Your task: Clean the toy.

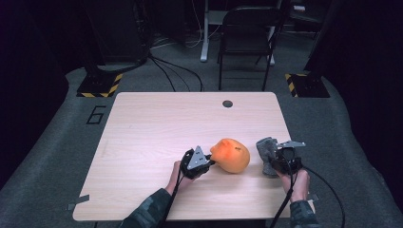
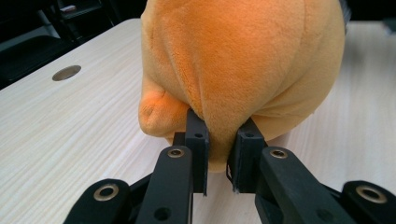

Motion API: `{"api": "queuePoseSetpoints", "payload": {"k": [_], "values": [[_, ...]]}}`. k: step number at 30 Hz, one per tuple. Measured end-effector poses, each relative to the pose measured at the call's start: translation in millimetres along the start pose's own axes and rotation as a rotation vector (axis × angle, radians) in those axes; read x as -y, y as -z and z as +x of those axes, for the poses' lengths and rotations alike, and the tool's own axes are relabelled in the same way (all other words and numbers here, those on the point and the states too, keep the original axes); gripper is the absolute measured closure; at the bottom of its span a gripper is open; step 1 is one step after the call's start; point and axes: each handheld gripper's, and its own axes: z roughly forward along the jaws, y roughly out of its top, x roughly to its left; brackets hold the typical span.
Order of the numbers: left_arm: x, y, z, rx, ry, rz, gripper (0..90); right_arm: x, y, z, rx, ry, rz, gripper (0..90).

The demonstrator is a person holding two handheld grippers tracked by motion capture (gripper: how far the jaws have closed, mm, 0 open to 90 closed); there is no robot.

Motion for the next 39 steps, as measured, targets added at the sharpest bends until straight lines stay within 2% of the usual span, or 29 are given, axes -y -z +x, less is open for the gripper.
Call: {"api": "queuePoseSetpoints", "payload": {"k": [7, 9, 11, 19, 22, 23, 26, 29, 31, 34, 35, 36, 39], "values": [[-11.9, 13.5, 4.6, 0.035, 0.12, -0.018, 79.7, -1.4, 2.4, -1.3, 0.003, 0.004, -0.017, 72.3], [-14.7, 15.4, 3.7, 0.049, 0.169, -0.023, 79.7, -2.4, 4.5, -0.5, 0.007, -0.001, -0.014, 72.3], [-17.2, 17.9, 3.6, 0.066, 0.19, -0.022, 79.6, -2.9, 5.6, -0.4, 0.006, 0.003, -0.02, 72.3], [-18.0, 20.0, 6.0, 0.151, 0.401, -0.011, 79.5, -3.8, 4.7, 0.7, 0.002, 0.005, -0.024, 72.3], [-14.9, 18.3, 7.1, 0.165, 0.449, 0.015, 79.5, -5.1, 6.5, 1.1, 0.002, 0.004, -0.019, 72.3], [-13.7, 17.3, 6.9, 0.166, 0.466, 0.023, 79.5, -6.2, 7.7, 1.1, 0.002, 0.008, -0.034, 72.3], [-9.7, 13.2, 6.9, 0.165, 0.489, 0.047, 79.5, -12.4, 17.6, 5.2, -0.008, 0.015, -0.056, 72.3], [-5.1, 7.6, 6.1, 0.165, 0.499, 0.076, 79.4, -20.6, 29.3, 16.0, -0.03, 0.032, -0.082, 72.3], [-2.2, 4.6, 5.4, 0.169, 0.508, 0.094, 79.3, -26.9, 36.2, 27.0, -0.056, 0.073, -0.109, 72.3], [1.6, 0.8, 4.9, 0.168, 0.519, 0.113, 79.1, -36.9, 45.6, 51.6, -0.1, 0.108, -0.13, 72.2], [2.6, -0.2, 4.2, 0.164, 0.527, 0.116, 79.0, -40.3, 47.6, 60.3, -0.112, 0.14, -0.139, 72.2], [3.5, -1.4, 4.1, 0.16, 0.529, 0.117, 78.9, -43.7, 49.3, 70.8, -0.125, 0.142, -0.138, 72.2], [4.7, -1.9, 3.1, 0.155, 0.531, 0.112, 78.7, -52.8, 50.6, 98.7, -0.165, 0.193, -0.149, 72.2]]}}
